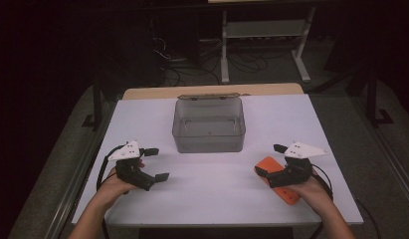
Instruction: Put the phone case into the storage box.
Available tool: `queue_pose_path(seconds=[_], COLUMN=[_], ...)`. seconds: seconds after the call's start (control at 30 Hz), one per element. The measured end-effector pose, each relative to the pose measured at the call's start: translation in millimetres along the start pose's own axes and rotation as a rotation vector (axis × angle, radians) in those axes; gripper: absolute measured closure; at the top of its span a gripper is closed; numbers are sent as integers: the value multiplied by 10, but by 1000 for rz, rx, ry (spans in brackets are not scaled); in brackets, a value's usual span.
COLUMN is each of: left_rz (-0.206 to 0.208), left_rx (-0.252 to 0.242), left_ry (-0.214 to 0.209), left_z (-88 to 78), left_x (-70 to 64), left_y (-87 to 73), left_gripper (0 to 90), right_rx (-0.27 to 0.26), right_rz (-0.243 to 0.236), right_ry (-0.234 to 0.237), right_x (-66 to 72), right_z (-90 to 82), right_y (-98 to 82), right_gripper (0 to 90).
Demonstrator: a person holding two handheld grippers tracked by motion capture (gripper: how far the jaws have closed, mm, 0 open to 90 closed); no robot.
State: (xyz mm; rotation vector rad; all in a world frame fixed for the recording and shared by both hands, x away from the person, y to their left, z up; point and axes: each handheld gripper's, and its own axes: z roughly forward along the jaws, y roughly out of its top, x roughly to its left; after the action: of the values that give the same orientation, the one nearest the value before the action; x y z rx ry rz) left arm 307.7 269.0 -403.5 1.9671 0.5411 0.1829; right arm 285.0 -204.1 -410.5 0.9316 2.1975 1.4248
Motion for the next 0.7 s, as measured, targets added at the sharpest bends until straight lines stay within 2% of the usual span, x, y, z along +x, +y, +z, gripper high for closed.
queue_pose_path(seconds=[0.7], left_rz=[0], left_rx=[-2], left_ry=[3], left_z=[-19], left_x=[-5], left_y=[-4], left_gripper=[3], right_rx=[-5], right_rz=[1], right_ry=[-14], right_x=[-32], right_z=[-42], right_y=[10], right_gripper=[0])
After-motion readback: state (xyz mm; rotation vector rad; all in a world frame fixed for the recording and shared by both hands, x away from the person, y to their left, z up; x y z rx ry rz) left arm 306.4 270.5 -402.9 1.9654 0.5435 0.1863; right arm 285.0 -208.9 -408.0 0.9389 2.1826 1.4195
